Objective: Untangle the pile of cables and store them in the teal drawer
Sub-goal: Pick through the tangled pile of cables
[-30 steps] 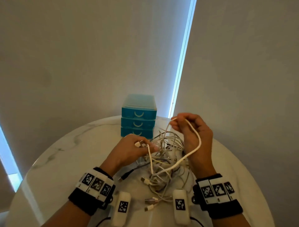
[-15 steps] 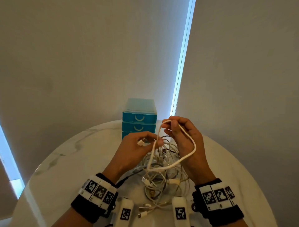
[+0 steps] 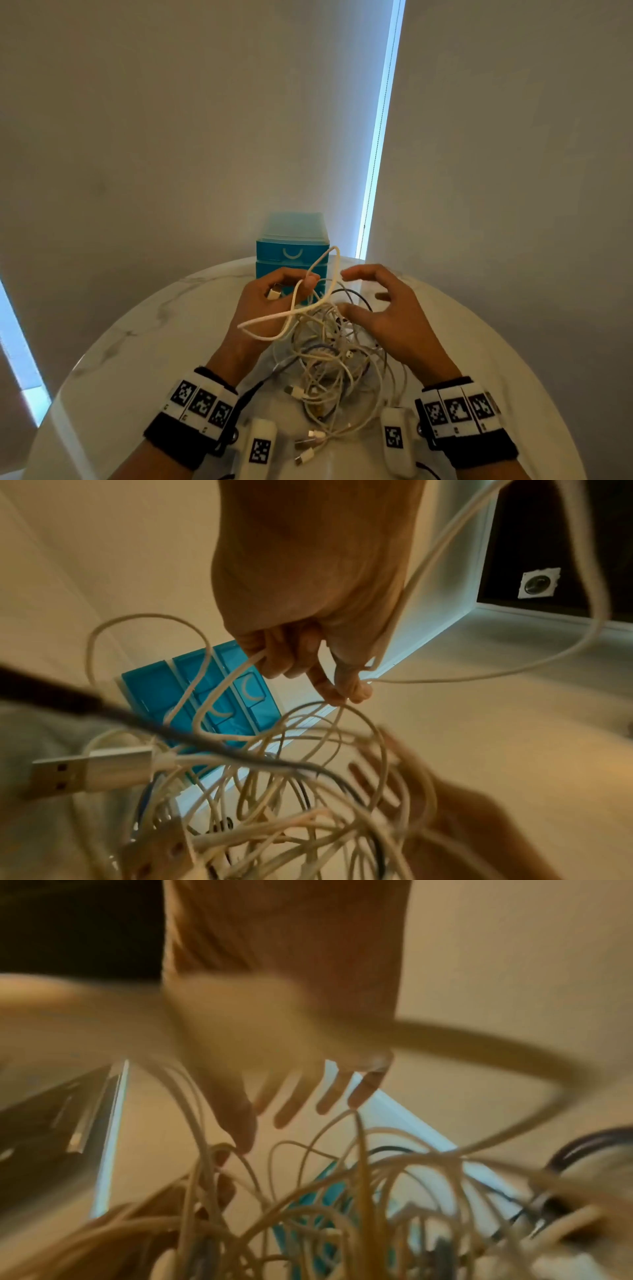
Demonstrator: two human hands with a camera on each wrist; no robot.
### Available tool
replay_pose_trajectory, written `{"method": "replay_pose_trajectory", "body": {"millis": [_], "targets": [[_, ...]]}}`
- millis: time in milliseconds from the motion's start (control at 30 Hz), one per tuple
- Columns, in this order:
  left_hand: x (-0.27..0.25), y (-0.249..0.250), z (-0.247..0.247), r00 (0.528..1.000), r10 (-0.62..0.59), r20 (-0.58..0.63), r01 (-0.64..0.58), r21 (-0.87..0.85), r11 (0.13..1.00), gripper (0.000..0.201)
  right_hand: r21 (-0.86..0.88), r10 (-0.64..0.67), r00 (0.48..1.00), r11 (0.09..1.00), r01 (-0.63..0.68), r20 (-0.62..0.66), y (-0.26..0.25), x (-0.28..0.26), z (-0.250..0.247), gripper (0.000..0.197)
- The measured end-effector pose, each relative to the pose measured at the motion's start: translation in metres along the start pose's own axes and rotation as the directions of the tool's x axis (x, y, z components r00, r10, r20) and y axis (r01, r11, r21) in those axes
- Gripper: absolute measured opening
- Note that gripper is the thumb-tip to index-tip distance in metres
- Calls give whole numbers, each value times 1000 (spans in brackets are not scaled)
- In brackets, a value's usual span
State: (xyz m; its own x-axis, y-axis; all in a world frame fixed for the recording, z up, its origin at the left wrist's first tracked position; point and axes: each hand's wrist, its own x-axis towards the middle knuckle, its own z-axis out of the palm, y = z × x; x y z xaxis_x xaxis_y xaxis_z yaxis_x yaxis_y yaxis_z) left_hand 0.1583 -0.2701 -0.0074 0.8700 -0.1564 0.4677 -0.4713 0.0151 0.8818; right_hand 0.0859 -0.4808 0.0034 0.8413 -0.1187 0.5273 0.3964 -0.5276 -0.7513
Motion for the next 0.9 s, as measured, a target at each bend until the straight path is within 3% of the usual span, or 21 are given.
{"method": "replay_pose_trajectory", "body": {"millis": [100,167,200,267,333,467,533,633,700,800,833,900], "targets": [[-1,3,-3,1000,7,-19,-7,-24,1000,12,64,-40,995,997,34,91,-8,2,10,14],[-3,8,-5,998,47,-45,-50,-63,997,17,-110,35,985,994,-17,170,8,1,16,10],[-3,10,-5,996,55,-71,-63,-112,992,21,-206,101,982,976,-66,162,16,1,16,11],[-2,14,-7,991,37,-125,-64,-220,973,29,-237,214,974,953,-190,81,25,2,12,13],[-1,15,-8,992,-1,-130,-33,-260,965,30,-208,213,977,957,-204,21,26,3,8,12],[-4,18,-4,999,9,-44,-19,-229,973,24,-238,62,995,970,-42,77,11,2,22,20],[-8,22,-1,999,52,5,-50,-210,977,26,-234,37,996,972,-18,78,8,0,29,12],[-9,24,-2,990,55,131,-39,-121,992,37,-164,-34,987,986,7,-160,4,1,20,5],[-8,22,-4,964,-29,264,27,11,1000,57,-63,-26,958,998,8,-285,3,3,8,6],[-7,13,-4,878,-170,448,112,153,982,70,-12,41,990,999,-43,-135,3,-1,6,11],[-6,9,-4,858,-215,466,122,223,967,70,-5,42,988,999,-44,-146,3,-1,8,12],[-4,1,-7,846,-289,448,141,334,932,62,118,54,949,993,-18,-309,3,4,5,13]]}}
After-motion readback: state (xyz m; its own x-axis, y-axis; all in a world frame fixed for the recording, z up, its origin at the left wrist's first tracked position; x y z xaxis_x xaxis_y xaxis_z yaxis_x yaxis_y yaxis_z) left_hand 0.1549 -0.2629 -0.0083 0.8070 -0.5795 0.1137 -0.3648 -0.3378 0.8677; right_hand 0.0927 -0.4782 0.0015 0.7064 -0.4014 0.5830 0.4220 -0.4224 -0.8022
